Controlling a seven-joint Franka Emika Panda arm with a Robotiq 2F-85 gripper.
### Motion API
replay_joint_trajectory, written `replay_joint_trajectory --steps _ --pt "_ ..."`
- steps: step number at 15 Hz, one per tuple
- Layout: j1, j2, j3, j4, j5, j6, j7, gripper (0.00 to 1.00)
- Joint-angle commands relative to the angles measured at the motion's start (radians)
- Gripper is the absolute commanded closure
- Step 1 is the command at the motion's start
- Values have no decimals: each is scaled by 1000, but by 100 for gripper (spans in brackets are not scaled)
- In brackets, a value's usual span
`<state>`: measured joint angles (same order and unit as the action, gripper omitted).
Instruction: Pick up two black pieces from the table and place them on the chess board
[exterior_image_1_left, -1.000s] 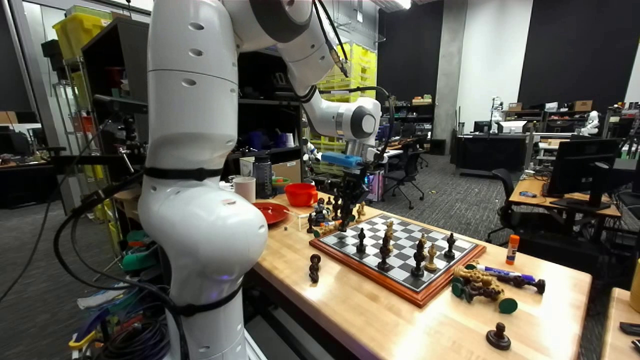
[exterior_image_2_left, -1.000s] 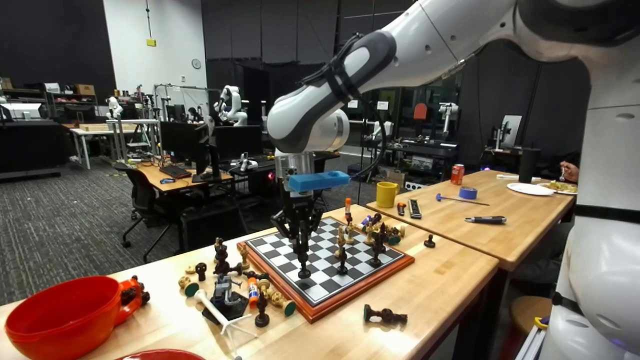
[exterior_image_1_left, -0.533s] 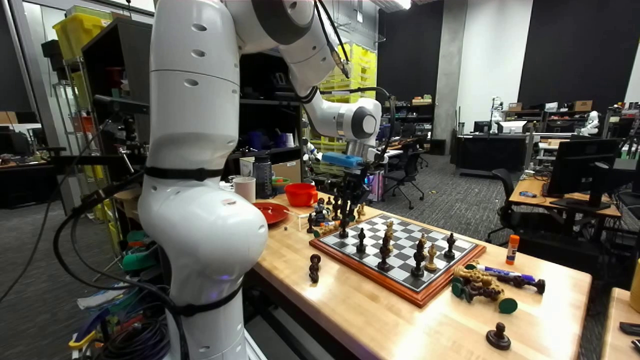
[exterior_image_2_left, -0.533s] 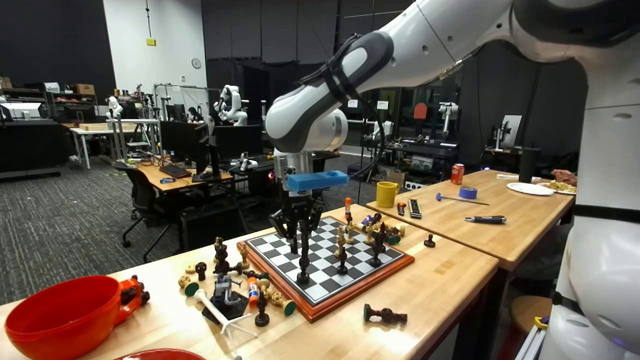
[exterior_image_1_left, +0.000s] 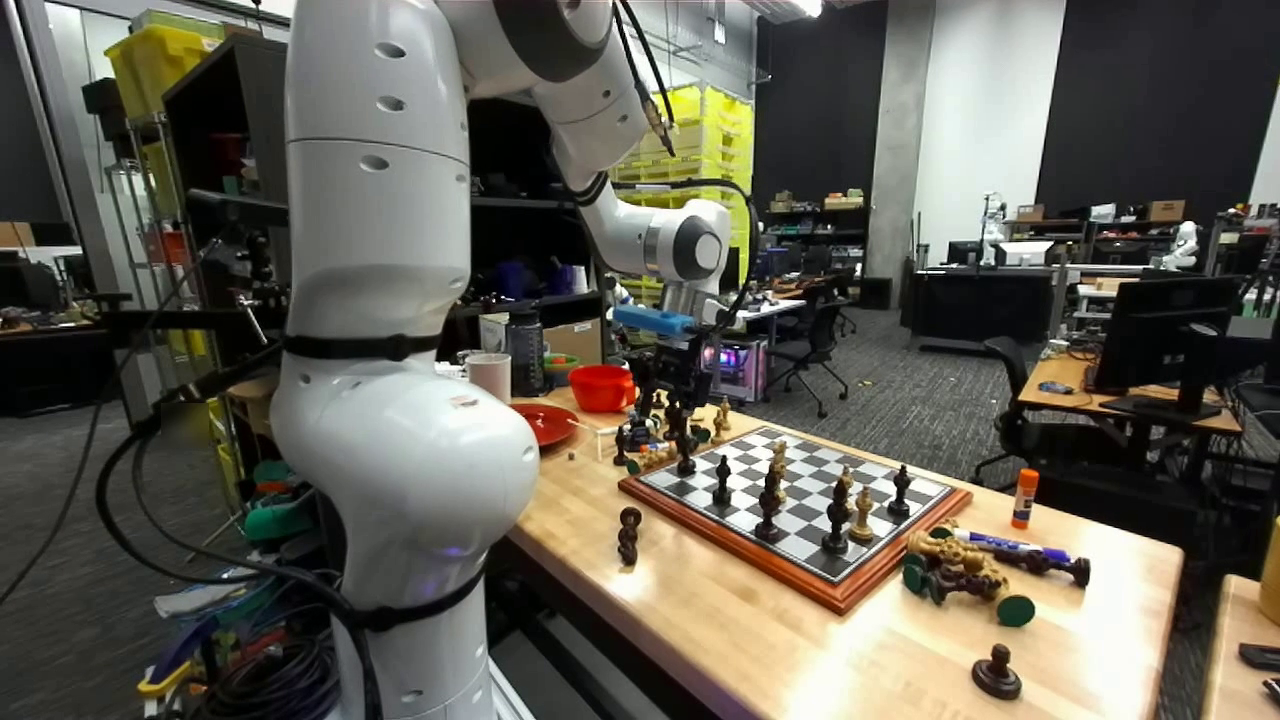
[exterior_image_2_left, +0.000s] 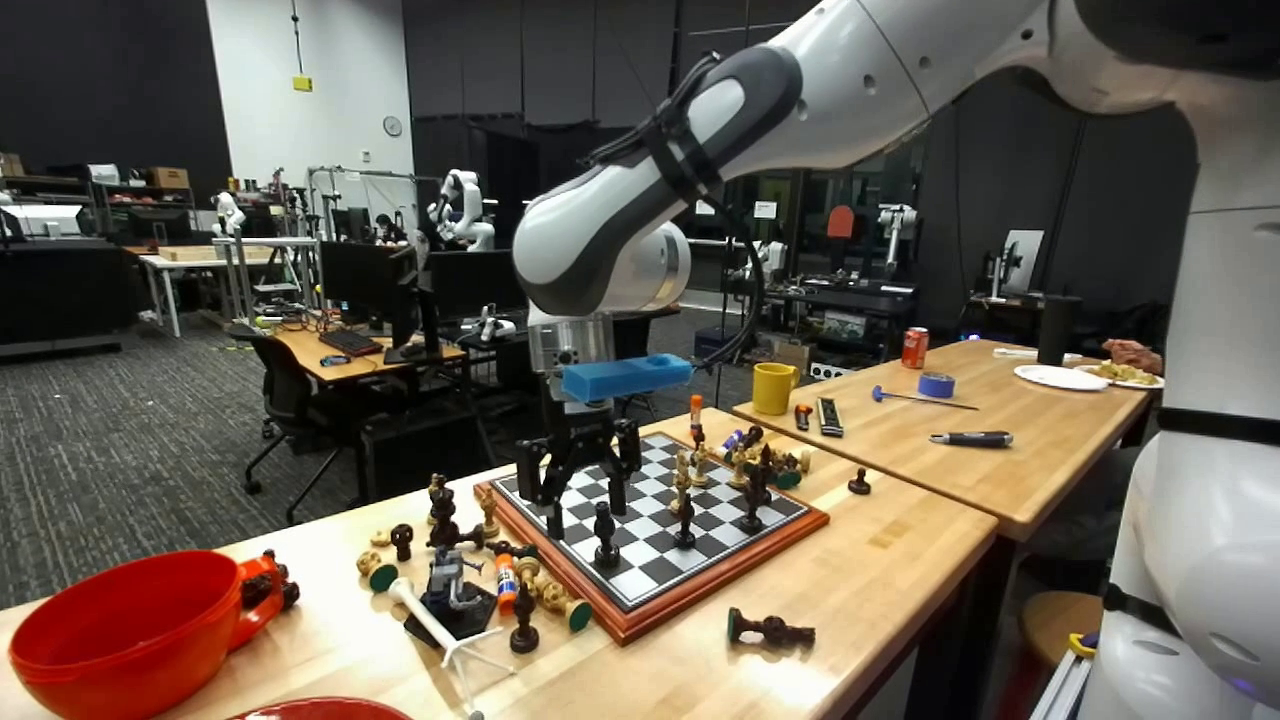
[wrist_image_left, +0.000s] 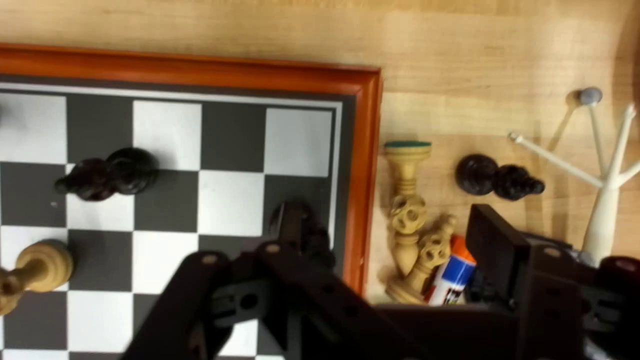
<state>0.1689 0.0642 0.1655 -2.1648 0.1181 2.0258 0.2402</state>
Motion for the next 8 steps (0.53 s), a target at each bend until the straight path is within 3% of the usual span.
replay_joint_trajectory --steps 1,8 --pt "44 -148 45 -151 30 21 4 0" --pt "130 -276 151 -267 26 55 88 0"
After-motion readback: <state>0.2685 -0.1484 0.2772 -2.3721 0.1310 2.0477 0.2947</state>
